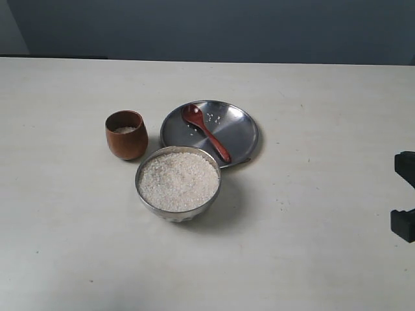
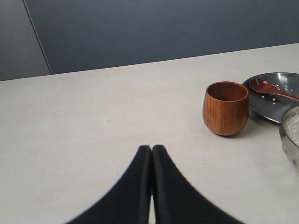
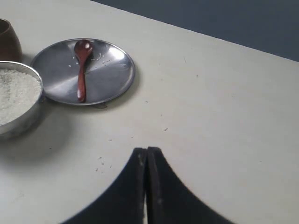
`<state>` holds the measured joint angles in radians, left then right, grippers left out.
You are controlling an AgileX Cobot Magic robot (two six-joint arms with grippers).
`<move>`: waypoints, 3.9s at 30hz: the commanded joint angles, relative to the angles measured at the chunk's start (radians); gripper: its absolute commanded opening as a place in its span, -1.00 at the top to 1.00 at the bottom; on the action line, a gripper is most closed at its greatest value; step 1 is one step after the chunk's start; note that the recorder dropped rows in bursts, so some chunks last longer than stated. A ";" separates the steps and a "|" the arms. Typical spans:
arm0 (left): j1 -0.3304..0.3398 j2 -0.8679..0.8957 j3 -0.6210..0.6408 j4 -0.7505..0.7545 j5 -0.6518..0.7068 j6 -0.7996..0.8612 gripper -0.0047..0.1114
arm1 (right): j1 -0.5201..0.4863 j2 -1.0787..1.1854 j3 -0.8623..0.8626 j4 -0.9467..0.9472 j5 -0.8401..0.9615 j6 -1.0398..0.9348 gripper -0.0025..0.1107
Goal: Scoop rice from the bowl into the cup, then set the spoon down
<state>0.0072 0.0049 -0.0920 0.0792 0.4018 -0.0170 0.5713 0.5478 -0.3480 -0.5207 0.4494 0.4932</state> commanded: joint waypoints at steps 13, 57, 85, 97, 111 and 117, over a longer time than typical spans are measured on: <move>0.001 -0.005 0.092 -0.041 -0.195 -0.005 0.91 | -0.005 -0.007 0.004 -0.001 -0.004 0.000 0.97; 0.001 -0.005 0.092 -0.092 -0.065 0.039 0.91 | -0.005 -0.007 0.004 -0.001 -0.004 0.000 0.97; 0.001 -0.005 0.092 -0.092 -0.067 0.042 0.91 | -0.005 -0.007 0.004 -0.001 -0.004 0.000 0.97; 0.001 -0.005 0.092 -0.092 -0.067 0.042 0.91 | -0.005 -0.268 0.004 -0.019 -0.004 0.000 0.97; 0.001 -0.005 0.092 -0.092 -0.067 0.042 0.91 | -0.063 -0.548 0.004 0.020 0.061 0.000 0.97; 0.001 -0.005 0.092 -0.092 -0.067 0.042 0.91 | -0.063 -0.548 0.004 0.062 0.063 0.000 0.97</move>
<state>0.0072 0.0049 -0.0054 0.0000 0.3414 0.0273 0.5131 0.0071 -0.3466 -0.4754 0.5122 0.4932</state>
